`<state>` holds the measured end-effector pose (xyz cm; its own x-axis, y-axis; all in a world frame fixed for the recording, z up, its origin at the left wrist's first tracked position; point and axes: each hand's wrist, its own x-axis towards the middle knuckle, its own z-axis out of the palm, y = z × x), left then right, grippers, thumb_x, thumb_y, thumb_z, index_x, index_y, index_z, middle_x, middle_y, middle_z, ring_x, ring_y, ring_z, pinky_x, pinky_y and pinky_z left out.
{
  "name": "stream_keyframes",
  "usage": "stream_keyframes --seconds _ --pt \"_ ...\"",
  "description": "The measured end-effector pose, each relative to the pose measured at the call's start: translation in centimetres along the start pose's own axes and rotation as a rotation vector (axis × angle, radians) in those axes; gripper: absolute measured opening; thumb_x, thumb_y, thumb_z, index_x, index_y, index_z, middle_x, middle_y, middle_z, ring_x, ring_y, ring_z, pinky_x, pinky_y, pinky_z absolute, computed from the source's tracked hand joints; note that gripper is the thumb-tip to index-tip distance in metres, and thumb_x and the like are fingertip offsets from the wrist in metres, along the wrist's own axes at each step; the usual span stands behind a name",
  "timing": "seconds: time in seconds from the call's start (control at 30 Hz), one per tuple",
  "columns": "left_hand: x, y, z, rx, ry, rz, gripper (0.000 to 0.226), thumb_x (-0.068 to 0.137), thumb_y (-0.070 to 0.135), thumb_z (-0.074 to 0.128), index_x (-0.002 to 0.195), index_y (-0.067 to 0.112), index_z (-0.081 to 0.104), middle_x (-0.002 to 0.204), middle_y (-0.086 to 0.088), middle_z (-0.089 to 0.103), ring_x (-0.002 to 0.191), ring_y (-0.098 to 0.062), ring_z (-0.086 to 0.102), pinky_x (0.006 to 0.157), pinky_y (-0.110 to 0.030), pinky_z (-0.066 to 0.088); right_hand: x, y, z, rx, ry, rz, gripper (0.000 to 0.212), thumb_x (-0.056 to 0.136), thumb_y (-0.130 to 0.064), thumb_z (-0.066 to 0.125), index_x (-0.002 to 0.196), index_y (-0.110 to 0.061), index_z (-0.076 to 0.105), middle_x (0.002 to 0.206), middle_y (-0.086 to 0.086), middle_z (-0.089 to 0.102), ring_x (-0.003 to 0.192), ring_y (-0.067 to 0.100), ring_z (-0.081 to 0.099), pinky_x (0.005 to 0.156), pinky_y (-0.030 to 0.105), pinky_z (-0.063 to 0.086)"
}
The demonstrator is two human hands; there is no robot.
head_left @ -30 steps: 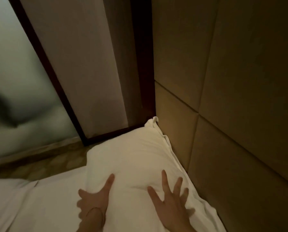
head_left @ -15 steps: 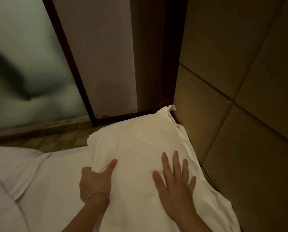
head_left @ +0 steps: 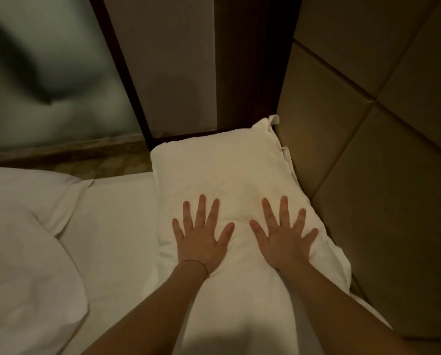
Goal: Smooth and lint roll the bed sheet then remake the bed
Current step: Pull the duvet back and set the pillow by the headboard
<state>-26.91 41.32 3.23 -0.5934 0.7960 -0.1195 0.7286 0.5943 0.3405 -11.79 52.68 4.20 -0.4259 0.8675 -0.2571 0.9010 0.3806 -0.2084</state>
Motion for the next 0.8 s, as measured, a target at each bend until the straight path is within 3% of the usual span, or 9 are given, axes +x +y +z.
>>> stream_keyframes --seconds 0.13,0.23,0.3,0.37,0.47,0.57,0.67,0.73,0.8 --pt "-9.0 -0.4 0.1 -0.134 -0.118 -0.179 0.078 0.083 0.083 -0.001 0.151 0.05 -0.021 0.159 0.018 -0.032 0.148 -0.022 -0.032 0.117 -0.061 -0.014 -7.1 -0.3 -0.2 -0.011 -0.089 -0.074 0.068 0.091 -0.072 0.002 0.148 -0.044 -0.023 0.161 0.002 -0.024 0.147 0.039 -0.014 0.119 0.055 -0.006" --pt "-15.7 -0.3 1.3 -0.162 -0.117 -0.288 0.072 0.077 0.084 -0.013 0.14 0.057 -0.035 0.151 0.022 -0.043 0.149 -0.028 -0.029 0.115 -0.068 -0.005 -13.8 0.3 1.3 -0.08 0.028 -0.263 0.065 0.093 -0.072 0.003 0.148 -0.046 -0.021 0.16 -0.002 -0.023 0.148 0.036 -0.015 0.118 0.055 -0.006" --pt "-18.0 -0.1 2.5 -0.178 -0.113 -0.312 0.069 0.076 0.083 -0.013 0.136 0.058 -0.038 0.151 0.021 -0.042 0.15 -0.031 -0.026 0.115 -0.069 0.001 -15.1 1.8 2.3 -0.129 0.067 -0.293 0.066 0.094 -0.072 0.006 0.151 -0.046 -0.013 0.163 -0.004 -0.014 0.149 0.035 -0.008 0.118 0.056 0.0" --pt "-18.6 -0.2 3.4 -0.141 -0.09 -0.297 0.072 0.078 0.083 -0.011 0.14 0.056 -0.034 0.16 0.017 -0.033 0.151 -0.032 -0.021 0.115 -0.07 0.006 -14.9 3.2 2.8 -0.15 0.099 -0.231 0.067 0.094 -0.072 0.008 0.153 -0.044 -0.003 0.164 -0.006 -0.004 0.15 0.033 -0.001 0.119 0.056 0.005" --pt "-18.9 -0.6 3.2 -0.16 -0.122 -0.345 0.08 0.082 0.085 0.006 0.149 0.052 -0.023 0.164 0.015 -0.021 0.152 -0.033 -0.009 0.114 -0.069 0.015 -15.2 4.0 3.2 -0.131 0.099 -0.117 0.068 0.092 -0.071 0.001 0.153 -0.043 -0.006 0.164 -0.008 -0.007 0.15 0.031 -0.006 0.119 0.053 -0.004" --pt "-21.9 -1.5 2.8 -0.442 -0.097 -0.601 0.106 0.07 0.094 0.028 0.156 0.042 -0.004 0.167 0.004 0.004 0.15 -0.034 0.016 0.115 -0.061 0.026 -17.4 3.9 2.9 -0.084 0.078 -0.004 0.07 0.091 -0.073 0.001 0.153 -0.041 -0.009 0.164 -0.003 -0.01 0.149 0.03 -0.009 0.12 0.052 -0.006" --pt "-24.7 -2.8 3.1 -0.746 -0.098 -0.77 0.137 0.049 0.104 0.043 0.155 0.023 0.014 0.156 -0.009 0.036 0.137 -0.034 0.042 0.114 -0.05 0.036 -19.7 4.8 2.8 0.004 0.015 0.153 0.081 0.086 -0.08 0.012 0.152 -0.04 -0.012 0.162 0.001 -0.02 0.147 0.032 -0.016 0.117 0.057 -0.005" --pt "-25.0 -3.1 2.8 -0.71 -0.147 -0.759 0.127 0.052 0.101 0.048 0.148 0.02 0.029 0.143 -0.007 0.051 0.126 -0.033 0.052 0.108 -0.045 0.042 -20.3 5.2 2.7 0.063 -0.06 0.23 0.088 0.079 -0.083 0.01 0.151 -0.039 -0.017 0.16 0.002 -0.026 0.146 0.038 -0.016 0.117 0.058 -0.004" --pt "-25.2 -3.8 2.2 -0.632 -0.182 -0.719 0.112 0.06 0.1 0.043 0.14 0.022 0.036 0.134 -0.006 0.058 0.119 -0.031 0.057 0.104 -0.045 0.044 -20.9 4.7 2.9 0.073 -0.091 0.173 0.091 0.078 -0.083 0.008 0.151 -0.036 -0.019 0.16 0.005 -0.025 0.145 0.045 -0.013 0.117 0.057 -0.004"
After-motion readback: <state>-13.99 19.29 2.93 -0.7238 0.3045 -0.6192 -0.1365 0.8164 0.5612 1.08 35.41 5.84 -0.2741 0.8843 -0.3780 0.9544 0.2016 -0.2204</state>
